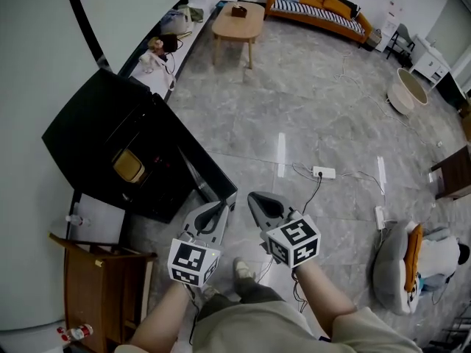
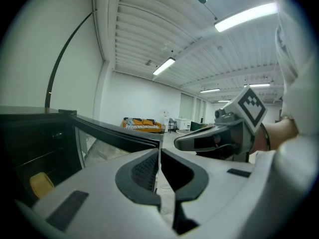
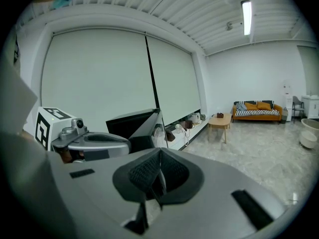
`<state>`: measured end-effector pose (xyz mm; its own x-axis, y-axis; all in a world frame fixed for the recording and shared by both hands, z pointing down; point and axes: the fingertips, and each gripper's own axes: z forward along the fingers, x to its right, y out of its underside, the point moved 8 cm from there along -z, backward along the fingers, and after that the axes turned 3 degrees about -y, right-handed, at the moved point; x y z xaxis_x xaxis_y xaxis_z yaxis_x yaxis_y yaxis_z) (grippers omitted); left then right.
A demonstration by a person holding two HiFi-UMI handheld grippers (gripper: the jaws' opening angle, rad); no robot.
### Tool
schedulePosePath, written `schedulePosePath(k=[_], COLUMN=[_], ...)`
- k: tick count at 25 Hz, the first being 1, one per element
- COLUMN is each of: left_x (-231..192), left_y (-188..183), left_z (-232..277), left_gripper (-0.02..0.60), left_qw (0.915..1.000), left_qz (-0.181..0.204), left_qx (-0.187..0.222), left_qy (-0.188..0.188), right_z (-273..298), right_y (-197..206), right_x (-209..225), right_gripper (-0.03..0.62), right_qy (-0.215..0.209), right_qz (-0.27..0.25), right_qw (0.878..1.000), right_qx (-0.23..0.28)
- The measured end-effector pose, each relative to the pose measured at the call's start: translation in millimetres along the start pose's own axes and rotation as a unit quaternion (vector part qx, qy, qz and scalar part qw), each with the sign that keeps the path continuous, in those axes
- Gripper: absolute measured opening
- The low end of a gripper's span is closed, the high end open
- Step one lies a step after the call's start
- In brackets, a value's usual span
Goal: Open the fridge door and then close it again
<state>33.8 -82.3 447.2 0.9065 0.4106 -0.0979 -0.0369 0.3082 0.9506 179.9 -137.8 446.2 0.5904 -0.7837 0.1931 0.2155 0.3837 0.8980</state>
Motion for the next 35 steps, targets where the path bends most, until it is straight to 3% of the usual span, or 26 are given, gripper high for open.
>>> schedulePosePath(k=[35], left_x=[13], left_y=[-35], left_z=[145], left_gripper=[0.006], left_qw=[0.9968], left_qz=[0.053], left_qx=[0.007], left_qy=[0.059], right_z=[-6], right_y=[-8], right_x=[130], right_gripper=[-0.003], right_qy=[0.076], right_qz=[0.038], right_qw=[0.996], right_qx=[0.035])
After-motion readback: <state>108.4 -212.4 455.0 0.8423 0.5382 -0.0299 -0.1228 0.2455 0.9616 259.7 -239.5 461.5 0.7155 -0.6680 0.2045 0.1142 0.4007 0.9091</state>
